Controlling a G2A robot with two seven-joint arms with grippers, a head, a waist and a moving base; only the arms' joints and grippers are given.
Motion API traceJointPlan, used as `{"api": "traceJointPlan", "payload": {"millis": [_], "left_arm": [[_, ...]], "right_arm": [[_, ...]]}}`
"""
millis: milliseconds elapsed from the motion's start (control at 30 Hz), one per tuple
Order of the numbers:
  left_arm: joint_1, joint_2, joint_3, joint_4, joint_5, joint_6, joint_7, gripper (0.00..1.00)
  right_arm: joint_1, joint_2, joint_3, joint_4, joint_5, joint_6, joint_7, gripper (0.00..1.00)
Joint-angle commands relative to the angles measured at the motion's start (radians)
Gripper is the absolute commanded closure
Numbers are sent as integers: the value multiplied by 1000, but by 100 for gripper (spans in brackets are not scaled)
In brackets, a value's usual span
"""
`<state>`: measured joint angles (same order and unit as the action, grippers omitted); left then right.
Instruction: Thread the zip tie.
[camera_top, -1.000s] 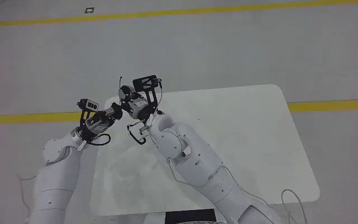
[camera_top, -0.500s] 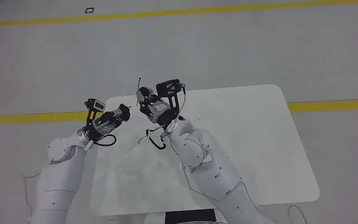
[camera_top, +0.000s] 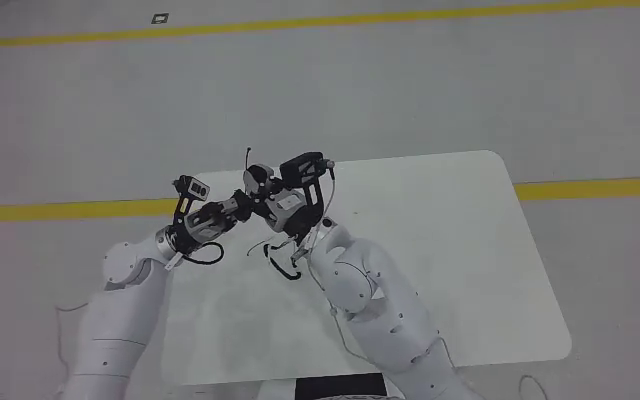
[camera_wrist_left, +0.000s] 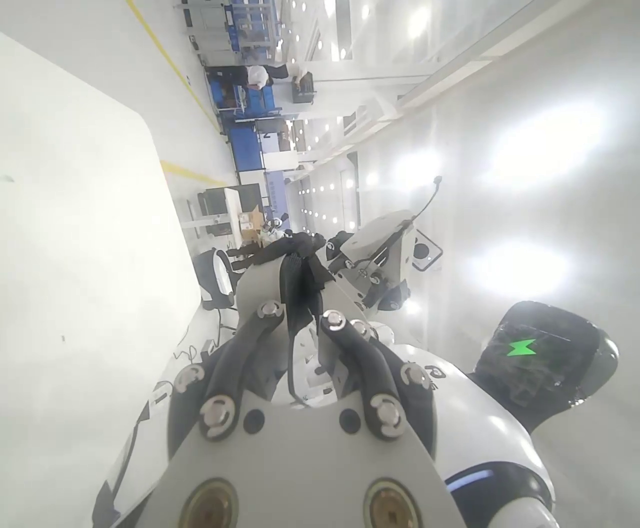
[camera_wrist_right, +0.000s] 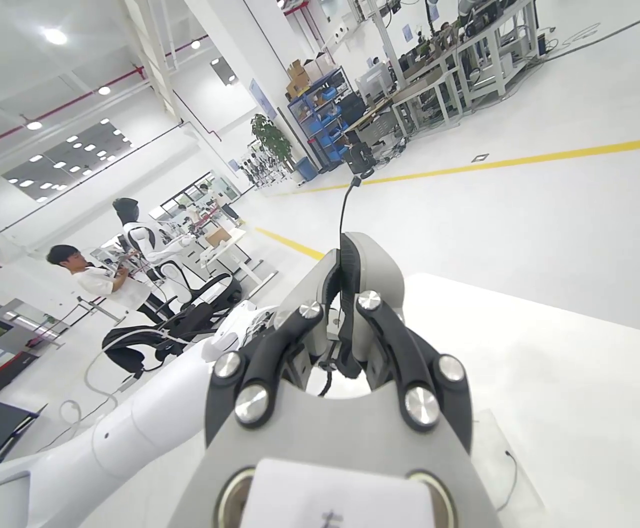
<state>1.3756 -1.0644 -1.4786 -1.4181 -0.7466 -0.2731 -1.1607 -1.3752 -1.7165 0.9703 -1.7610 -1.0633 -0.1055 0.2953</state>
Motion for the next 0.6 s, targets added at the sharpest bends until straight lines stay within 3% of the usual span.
{"api": "traceJointPlan", "payload": {"millis": [0,200,567], "left_arm": [[0,0,0,0,0,0,0,100],[14,0,-1,-17,-8,-1,40,100],[21,8,-26,11,-38,-15,8,100]], "right_arm": [[0,0,0,0,0,0,0,100],[7,3,-8,5,-14,-1,-7,100],[50,7,-38,37,-64,62,-30,100]]}}
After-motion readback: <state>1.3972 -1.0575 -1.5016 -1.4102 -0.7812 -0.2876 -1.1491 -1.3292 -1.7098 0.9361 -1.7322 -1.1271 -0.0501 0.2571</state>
